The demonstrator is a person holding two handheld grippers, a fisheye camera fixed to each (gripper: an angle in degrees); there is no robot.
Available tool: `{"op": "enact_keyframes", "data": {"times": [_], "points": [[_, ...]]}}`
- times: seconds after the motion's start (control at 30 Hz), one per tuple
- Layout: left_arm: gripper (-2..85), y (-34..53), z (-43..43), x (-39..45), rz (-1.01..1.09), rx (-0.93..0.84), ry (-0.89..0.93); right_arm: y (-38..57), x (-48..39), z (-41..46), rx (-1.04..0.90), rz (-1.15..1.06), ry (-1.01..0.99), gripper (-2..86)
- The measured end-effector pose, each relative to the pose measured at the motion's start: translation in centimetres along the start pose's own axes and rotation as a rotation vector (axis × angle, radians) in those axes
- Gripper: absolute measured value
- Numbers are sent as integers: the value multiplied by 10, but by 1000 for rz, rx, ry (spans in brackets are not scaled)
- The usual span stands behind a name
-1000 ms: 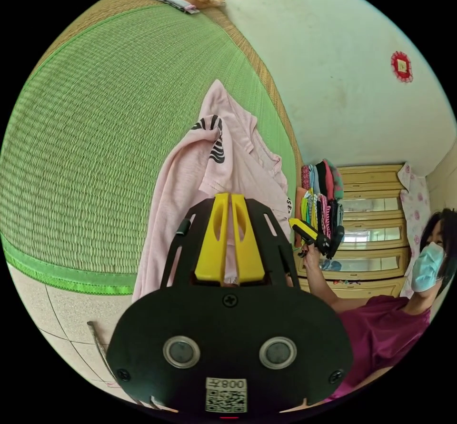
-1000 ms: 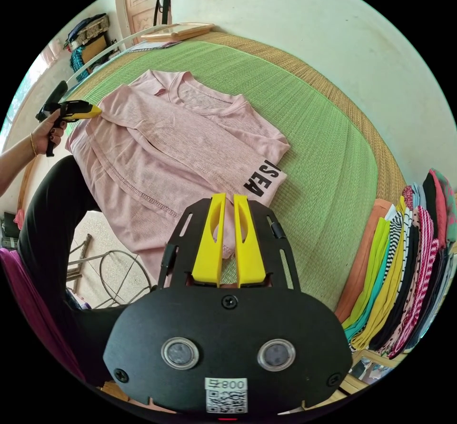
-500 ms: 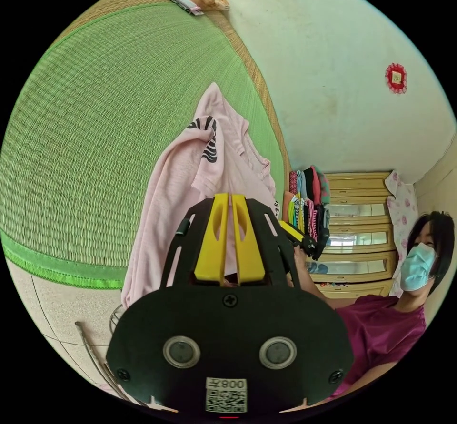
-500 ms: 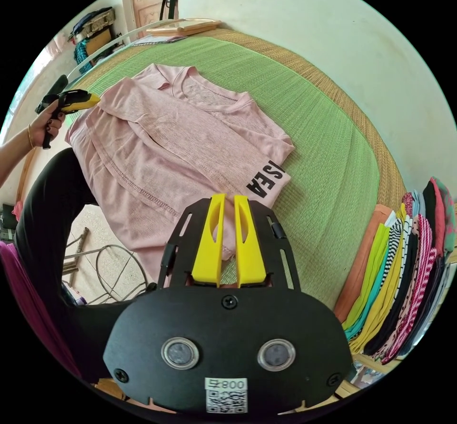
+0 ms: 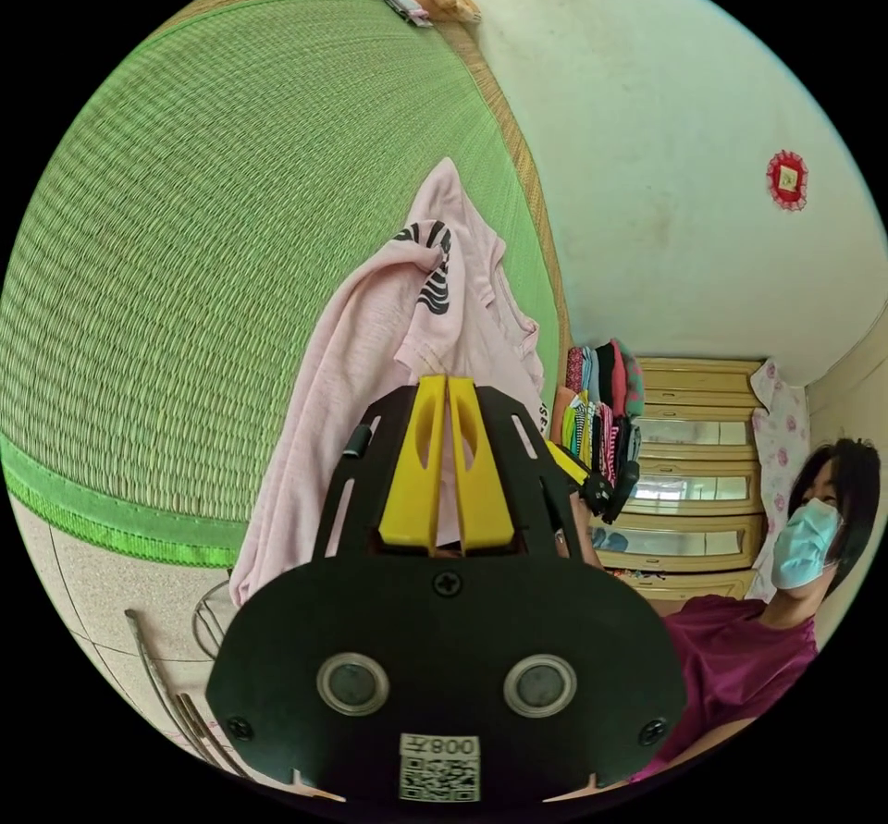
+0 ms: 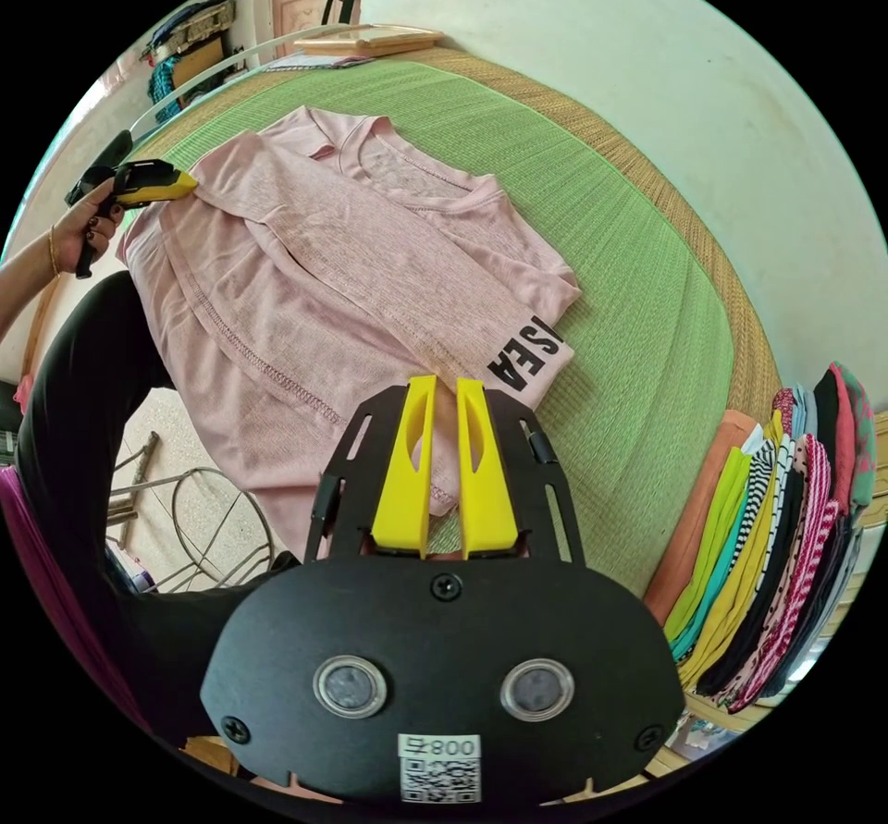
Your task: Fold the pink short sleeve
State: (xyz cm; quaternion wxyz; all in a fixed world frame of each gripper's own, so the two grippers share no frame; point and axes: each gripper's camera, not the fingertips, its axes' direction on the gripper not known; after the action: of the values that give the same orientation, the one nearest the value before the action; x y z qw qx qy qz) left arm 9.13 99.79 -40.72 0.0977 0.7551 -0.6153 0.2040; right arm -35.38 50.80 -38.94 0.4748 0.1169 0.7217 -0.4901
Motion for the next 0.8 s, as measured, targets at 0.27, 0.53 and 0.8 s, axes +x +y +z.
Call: {"op": "enact_keyframes", "data": {"times": [0.27,0.53,0.8], "points": [[2,1,-6,-17,-17,29,41,8,17,8,13,11,10,3],[13,2,-7,-21,-10,31,85,19,43,4,55,43,-6,-2],[59,-4,10,-31,-43,10,71,28,83,-7,137,85,-36,-3]]}}
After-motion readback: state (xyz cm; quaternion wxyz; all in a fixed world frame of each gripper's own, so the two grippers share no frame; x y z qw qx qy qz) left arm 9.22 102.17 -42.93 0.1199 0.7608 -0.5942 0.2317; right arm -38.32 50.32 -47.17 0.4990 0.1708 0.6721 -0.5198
